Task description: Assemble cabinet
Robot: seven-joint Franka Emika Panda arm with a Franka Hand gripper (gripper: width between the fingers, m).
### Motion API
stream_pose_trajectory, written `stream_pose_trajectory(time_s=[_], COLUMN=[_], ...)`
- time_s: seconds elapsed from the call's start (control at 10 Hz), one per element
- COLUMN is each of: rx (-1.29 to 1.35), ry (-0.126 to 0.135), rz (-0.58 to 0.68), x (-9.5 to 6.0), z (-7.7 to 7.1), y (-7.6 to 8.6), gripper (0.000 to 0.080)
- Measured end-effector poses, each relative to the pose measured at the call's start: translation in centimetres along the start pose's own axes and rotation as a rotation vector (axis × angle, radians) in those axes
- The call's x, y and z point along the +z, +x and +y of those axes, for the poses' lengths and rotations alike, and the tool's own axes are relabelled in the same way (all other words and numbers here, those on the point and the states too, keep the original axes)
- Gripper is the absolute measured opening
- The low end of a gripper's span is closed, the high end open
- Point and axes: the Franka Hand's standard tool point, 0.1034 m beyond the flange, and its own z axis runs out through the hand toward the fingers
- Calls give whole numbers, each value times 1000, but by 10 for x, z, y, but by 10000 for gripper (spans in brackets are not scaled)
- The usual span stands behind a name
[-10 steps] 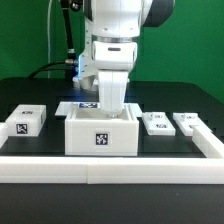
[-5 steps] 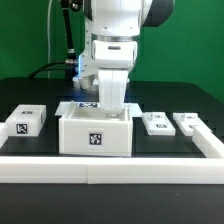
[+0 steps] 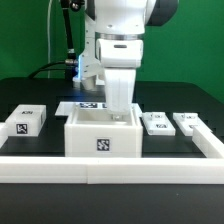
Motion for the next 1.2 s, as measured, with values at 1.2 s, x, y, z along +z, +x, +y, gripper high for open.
stream_pose_trajectory(time_s=[1.2], rx=[-29], ry=[-37], rz=[29], x=[4], z=[35], y=[68], gripper=[39])
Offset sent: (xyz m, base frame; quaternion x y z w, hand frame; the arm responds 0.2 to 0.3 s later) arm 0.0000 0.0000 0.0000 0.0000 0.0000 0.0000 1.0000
